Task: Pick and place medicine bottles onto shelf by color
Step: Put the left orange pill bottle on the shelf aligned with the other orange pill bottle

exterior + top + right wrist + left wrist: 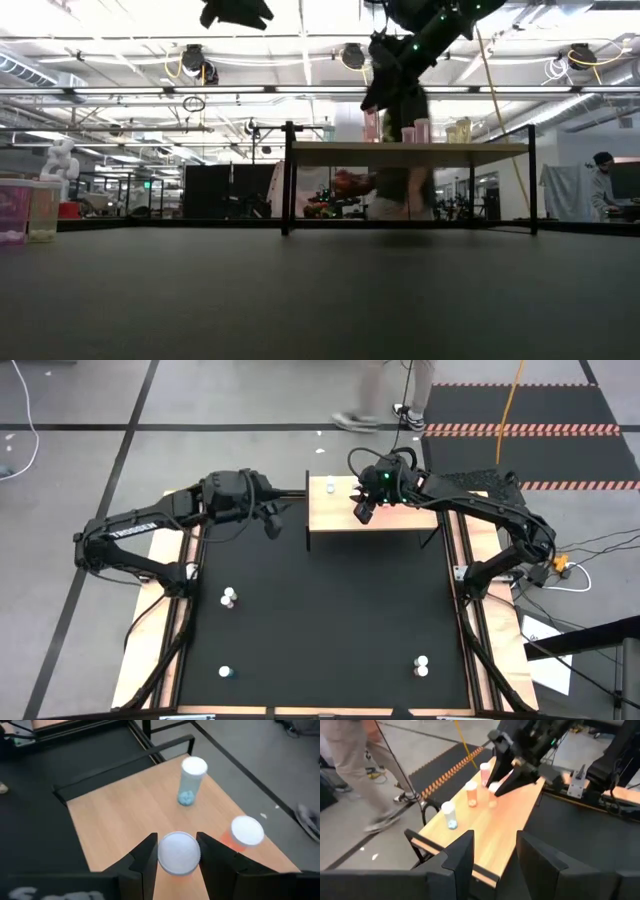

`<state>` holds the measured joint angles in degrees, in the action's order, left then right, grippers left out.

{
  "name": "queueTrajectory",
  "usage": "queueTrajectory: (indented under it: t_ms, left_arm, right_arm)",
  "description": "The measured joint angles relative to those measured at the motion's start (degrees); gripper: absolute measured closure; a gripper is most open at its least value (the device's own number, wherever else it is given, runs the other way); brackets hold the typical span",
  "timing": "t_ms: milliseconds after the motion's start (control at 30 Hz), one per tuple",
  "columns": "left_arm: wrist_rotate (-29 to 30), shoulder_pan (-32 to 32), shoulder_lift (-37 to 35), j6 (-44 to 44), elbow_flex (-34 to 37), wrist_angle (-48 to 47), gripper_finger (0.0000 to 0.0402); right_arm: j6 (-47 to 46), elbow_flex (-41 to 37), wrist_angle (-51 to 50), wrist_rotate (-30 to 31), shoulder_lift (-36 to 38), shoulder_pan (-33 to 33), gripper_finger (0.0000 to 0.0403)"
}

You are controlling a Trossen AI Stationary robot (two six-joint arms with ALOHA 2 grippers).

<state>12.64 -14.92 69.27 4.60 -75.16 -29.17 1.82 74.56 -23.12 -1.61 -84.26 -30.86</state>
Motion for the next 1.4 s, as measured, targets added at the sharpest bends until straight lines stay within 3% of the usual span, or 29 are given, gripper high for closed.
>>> queueTrajectory:
  t_ms: [433,1200,1400]
  left_arm:
    - [-0.14,-3.97,-0.08,-3.25,0.0,2.43,0.0254]
    - [-0.16,-5.33,-0.08,-4.5,0.0,2.34,0.0254]
    - [0.49,-5.31,-0.08,-4.29,0.0,2.39,0.0254]
  right_arm:
    - [-2.64,-6.12,5.98,-0.21,0.17,-1.06,0.0284]
    - [-4.17,-6.38,6.56,-0.17,1.57,-1.8,0.0283]
    - [-5.33,-6.38,6.52,-0.19,1.57,-2.07,0.0252]
